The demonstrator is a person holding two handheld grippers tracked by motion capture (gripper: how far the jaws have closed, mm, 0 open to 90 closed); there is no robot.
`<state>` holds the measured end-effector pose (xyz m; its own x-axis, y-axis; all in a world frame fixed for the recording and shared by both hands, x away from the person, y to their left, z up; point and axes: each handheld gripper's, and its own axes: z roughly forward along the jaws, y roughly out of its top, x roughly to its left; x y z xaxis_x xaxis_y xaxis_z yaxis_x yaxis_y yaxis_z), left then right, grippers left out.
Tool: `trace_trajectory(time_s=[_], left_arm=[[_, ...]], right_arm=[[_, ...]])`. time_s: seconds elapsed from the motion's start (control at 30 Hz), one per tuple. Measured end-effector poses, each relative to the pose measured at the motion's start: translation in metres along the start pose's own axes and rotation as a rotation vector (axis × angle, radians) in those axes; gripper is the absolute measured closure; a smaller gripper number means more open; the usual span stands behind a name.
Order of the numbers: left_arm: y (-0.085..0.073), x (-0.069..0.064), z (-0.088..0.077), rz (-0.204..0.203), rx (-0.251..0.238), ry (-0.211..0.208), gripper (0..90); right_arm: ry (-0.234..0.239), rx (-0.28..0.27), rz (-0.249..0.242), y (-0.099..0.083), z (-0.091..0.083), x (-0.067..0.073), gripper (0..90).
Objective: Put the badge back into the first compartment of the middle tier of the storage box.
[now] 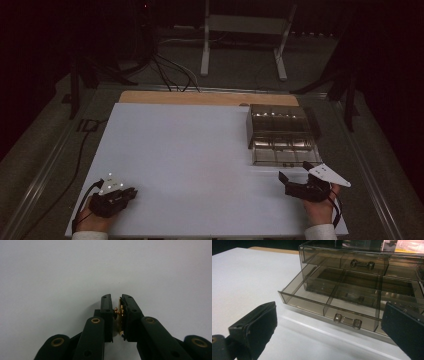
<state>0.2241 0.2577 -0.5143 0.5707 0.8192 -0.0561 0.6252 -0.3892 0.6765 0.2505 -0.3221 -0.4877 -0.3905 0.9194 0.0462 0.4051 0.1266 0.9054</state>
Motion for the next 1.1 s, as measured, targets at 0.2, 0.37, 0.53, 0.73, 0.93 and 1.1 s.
trace_trajectory(time_s=[0.2,0.37,0.53,0.73,0.93,1.1], left_arm=[[0.003,-0.002,-0.001,0.000,-0.015,-0.006,82.1],[0.006,-0.002,-0.003,-0.014,-0.030,-0.004,82.1],[0.010,-0.002,-0.003,-0.019,-0.036,-0.006,82.1],[0.014,-0.002,-0.003,-0.034,-0.045,-0.007,82.1],[0.021,-0.004,-0.004,-0.036,-0.064,-0.014,82.1],[0.029,-0.009,-0.005,-0.028,-0.091,-0.013,82.1]], right_arm=[[0.002,-0.001,0.003,0.000,0.000,0.000,0.7],[0.005,0.000,0.005,-0.001,0.000,0.000,0.7],[0.005,-0.003,0.011,-0.001,0.000,-0.002,0.7],[0.007,-0.007,0.017,-0.002,-0.001,-0.003,0.7],[0.011,-0.005,0.025,-0.003,-0.001,-0.003,0.7],[0.011,-0.009,0.028,-0.003,-0.002,-0.004,0.7]])
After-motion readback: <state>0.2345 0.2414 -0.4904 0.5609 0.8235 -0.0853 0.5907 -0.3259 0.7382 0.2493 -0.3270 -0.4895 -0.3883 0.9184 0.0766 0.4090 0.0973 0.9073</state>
